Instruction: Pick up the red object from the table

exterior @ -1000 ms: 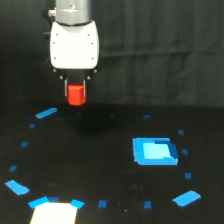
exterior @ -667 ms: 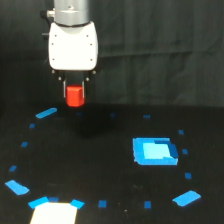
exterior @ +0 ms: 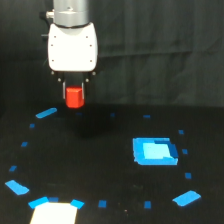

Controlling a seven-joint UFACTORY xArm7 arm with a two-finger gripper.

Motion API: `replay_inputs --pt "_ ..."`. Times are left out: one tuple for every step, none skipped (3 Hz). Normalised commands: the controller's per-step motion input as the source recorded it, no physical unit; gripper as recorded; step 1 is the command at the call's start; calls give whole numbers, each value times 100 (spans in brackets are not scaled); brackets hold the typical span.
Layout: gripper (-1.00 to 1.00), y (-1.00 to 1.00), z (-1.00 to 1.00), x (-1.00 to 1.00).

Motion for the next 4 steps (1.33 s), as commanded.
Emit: replay_inputs --pt "-100 -14 8 9" --pt "-100 -23 -8 8" --pt "-96 24 34 0" --pt "-96 2 -16 -11"
